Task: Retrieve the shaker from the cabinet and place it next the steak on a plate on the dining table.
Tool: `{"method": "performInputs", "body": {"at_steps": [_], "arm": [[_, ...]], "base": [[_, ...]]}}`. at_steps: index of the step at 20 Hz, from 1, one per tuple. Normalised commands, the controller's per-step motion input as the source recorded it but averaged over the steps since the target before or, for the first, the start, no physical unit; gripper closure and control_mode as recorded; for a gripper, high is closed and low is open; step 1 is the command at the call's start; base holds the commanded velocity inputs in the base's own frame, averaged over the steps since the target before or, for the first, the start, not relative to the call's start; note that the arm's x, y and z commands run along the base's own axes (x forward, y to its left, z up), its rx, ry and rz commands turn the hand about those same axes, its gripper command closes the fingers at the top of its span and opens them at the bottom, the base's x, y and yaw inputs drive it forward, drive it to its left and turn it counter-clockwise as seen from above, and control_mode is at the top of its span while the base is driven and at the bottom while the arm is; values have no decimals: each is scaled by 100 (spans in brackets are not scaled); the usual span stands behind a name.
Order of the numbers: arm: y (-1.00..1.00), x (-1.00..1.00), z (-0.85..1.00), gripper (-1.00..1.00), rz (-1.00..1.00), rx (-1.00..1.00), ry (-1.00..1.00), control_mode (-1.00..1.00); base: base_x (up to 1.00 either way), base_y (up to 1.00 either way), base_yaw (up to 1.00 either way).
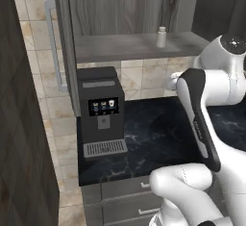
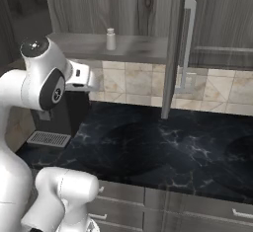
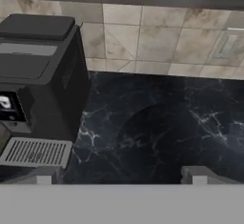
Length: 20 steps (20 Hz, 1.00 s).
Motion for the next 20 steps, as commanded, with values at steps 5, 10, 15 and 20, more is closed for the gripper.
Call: {"method": "performInputs", "body": {"at_steps": [5,10,15,20], "arm": [[-10,-5,64,-100,0,0,-24,-100],[-11,0,54,-100,0,-1,-28,-100],[-10,5,38,-100,0,-3,-30,-100],[-13,28,27,-100,0,0,-12,-100]], "base": [[0,0,0],[0,0,0],[0,0,0],[0,0,0]]}}
